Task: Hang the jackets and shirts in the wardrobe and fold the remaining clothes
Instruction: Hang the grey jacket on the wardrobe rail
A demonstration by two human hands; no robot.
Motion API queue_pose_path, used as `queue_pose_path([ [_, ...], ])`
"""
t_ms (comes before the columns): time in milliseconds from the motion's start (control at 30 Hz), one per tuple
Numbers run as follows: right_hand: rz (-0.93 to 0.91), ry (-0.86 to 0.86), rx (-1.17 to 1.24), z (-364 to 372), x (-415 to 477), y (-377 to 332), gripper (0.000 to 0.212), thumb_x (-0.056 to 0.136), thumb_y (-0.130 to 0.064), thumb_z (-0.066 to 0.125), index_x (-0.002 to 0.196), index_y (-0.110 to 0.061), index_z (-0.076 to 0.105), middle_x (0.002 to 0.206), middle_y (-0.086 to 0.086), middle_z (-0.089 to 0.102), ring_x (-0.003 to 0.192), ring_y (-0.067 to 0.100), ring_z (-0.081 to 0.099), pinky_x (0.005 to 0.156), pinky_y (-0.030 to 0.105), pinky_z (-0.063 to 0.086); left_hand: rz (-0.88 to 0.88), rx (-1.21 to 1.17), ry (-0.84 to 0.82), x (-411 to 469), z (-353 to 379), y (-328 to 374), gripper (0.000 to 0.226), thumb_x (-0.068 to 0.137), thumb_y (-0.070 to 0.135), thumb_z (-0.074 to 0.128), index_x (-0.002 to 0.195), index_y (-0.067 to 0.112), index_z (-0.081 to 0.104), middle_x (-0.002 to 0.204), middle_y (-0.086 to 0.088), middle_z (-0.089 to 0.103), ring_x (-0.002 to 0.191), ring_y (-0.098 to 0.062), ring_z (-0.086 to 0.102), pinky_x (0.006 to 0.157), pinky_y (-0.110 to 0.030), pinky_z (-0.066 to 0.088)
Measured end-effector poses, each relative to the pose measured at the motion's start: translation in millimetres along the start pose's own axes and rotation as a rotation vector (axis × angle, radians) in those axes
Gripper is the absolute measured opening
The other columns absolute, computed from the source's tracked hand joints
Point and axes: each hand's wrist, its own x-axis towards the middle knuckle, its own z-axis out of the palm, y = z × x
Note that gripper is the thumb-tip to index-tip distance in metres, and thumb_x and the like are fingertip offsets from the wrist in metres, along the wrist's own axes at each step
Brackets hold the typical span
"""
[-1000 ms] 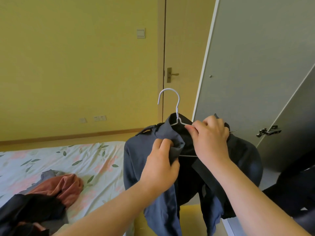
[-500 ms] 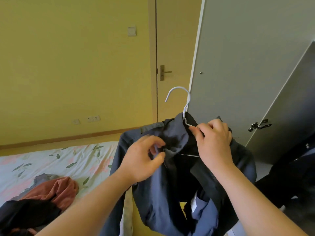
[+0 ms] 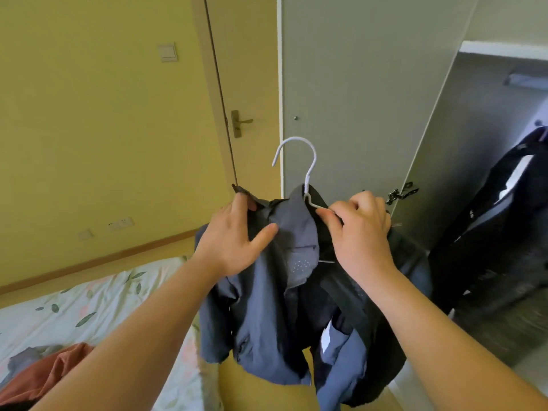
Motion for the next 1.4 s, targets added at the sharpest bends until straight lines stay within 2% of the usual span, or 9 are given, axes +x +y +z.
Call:
queue_pose_path([
  [100,0.023,0.001,-0.056,-10.5,-4.1,17.6,0.042,0.096,-0.049,0.053,0.084,-0.013,0.07,0.09,0.007,0.043,0.087,0.029,0.039,0.074,0.045,0.039,0.054,0.002,-0.019,17.6,16.6,15.5,0.055,0.084,0.085,0.041,0.09,0.031,0.033,0.068,0.017,0.043,0.061,-0.001,0.042,0.052,-0.022,0.026],
  [367,0.14,-0.1,-0.158,-50.7,-20.7,72.7,0.063,0.092,-0.065,0.026,0.092,-0.02,0.071,0.09,-0.003,0.043,0.091,0.018,0.038,0.076,0.039,0.043,0.137,-0.201,-0.042,68.0,69.5,56.9,0.066,0.087,0.084,0.037,0.06,0.024,0.033,0.046,0.006,0.035,0.042,-0.011,0.037,0.046,-0.026,0.021],
  [600,0.41,0.007,-0.258,-92.4,-59.8,105.4,0.053,0.095,-0.057,0.039,0.098,-0.018,0.075,0.086,-0.005,0.041,0.088,0.017,0.041,0.077,0.037,0.04,0.564,-0.255,-0.234,93.4,123.1,118.1,0.04,0.08,0.07,0.062,0.081,0.03,0.055,0.083,0.005,0.064,0.083,-0.027,0.064,0.073,-0.042,0.051],
  [733,0.496,0.102,-0.375,-122.3,-89.3,119.5,0.045,0.096,-0.051,0.049,0.093,-0.016,0.077,0.082,-0.005,0.044,0.08,0.014,0.044,0.067,0.031,0.041,0.667,-0.339,-0.336,90.7,158.6,159.6,0.054,0.084,0.07,0.062,0.106,0.021,0.069,0.106,-0.001,0.071,0.101,-0.027,0.064,0.088,-0.047,0.05],
  [867,0.569,0.154,-0.506,-156.1,-112.8,139.8,0.048,0.095,-0.054,0.048,0.089,-0.016,0.077,0.085,-0.005,0.047,0.082,0.014,0.043,0.066,0.029,0.04,0.708,-0.536,-0.448,85.5,180.6,203.1,0.016,0.089,0.05,0.056,0.08,0.039,0.049,0.081,0.015,0.053,0.078,-0.013,0.051,0.072,-0.036,0.039],
  [1000,0.616,0.239,-0.535,-183.9,-137.8,163.7,0.045,0.097,-0.051,0.047,0.088,-0.018,0.074,0.087,-0.004,0.059,0.082,0.014,0.053,0.076,0.04,0.048,0.677,-0.626,-0.611,85.5,199.4,257.9,0.024,0.087,0.03,0.041,0.066,0.038,0.033,0.068,0.016,0.041,0.066,-0.005,0.045,0.063,-0.029,0.028],
  [1167,0.719,0.235,-0.614,-212.4,-164.3,188.1,0.048,0.101,-0.057,0.035,0.077,-0.026,0.063,0.066,-0.013,0.051,0.062,0.008,0.048,0.061,0.032,0.047,0.807,-0.52,-0.721,91.6,232.3,319.6,0.025,0.09,0.014,0.053,0.072,0.03,0.045,0.078,0.017,0.045,0.071,-0.006,0.045,0.066,-0.014,0.031],
  [1267,0.743,0.27,-0.65,-228.2,-181.2,200.0,0.045,0.101,-0.055,0.04,0.072,-0.028,0.06,0.06,-0.015,0.046,0.053,0.004,0.042,0.047,0.024,0.04,0.897,-0.424,-0.77,97.7,252.8,353.3,0.013,0.09,0.009,0.058,0.077,0.008,0.056,0.084,-0.001,0.058,0.079,-0.018,0.054,0.073,-0.033,0.045],
  [1400,0.837,0.264,-0.687,-243.6,-199.4,209.6,0.047,0.099,-0.058,0.041,0.067,-0.028,0.058,0.052,-0.014,0.043,0.043,0.005,0.042,0.04,0.027,0.043,1.066,-0.239,-0.831,104.7,269.5,403.2,0.023,0.087,0.012,0.057,0.066,0.012,0.051,0.074,-0.004,0.054,0.072,-0.022,0.054,0.072,-0.041,0.05],
])
